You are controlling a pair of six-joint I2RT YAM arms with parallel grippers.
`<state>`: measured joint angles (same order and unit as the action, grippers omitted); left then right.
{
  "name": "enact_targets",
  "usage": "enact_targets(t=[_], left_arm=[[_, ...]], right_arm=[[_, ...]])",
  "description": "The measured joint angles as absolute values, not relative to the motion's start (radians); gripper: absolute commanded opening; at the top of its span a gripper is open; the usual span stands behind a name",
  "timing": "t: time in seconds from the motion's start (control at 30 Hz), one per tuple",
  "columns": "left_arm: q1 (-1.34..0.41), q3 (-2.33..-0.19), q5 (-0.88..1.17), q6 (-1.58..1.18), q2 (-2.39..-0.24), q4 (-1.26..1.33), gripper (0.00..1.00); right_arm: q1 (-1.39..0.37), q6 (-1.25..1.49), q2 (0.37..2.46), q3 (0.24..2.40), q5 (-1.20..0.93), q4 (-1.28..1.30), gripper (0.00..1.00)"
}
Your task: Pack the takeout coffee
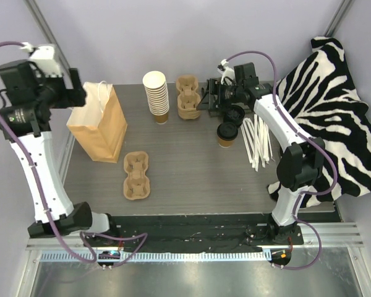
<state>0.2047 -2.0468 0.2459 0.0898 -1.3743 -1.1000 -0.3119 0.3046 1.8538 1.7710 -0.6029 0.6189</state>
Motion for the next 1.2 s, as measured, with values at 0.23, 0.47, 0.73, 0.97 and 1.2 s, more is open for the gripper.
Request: enact_targets(t=[0.23, 0.47, 0.73, 0.97, 1.2], left_arm=[[0.489, -2.008, 0.278, 0.067, -1.448, -1.093, 0.99], [0.526, -1.788, 0.281, 0.148, -1.460, -1.044, 0.93], [0.526, -1.754, 0.323, 0.218, -1.540, -0.974, 0.84], [0.526, -1.779, 0.405, 0.216, -1.650, -0.947, 0.70], [0.526, -1.799, 0.448, 0.187, -1.689, -0.915, 0.29]], right_arm=[[-0.313, 0.300, 1.843, 1.769, -0.599, 0.622, 0.82], [-0.313, 0.301, 1.843, 1.769, -0.599, 0.623, 0.83], [-0.313, 0.301, 1.843, 1.769, -0.599, 0.623, 0.84], [-0.313, 0.301, 1.843, 1.769, -0.599, 0.623, 0.83], [-0.313, 0.301, 1.843, 1.769, -0.601, 0.622, 0.83]])
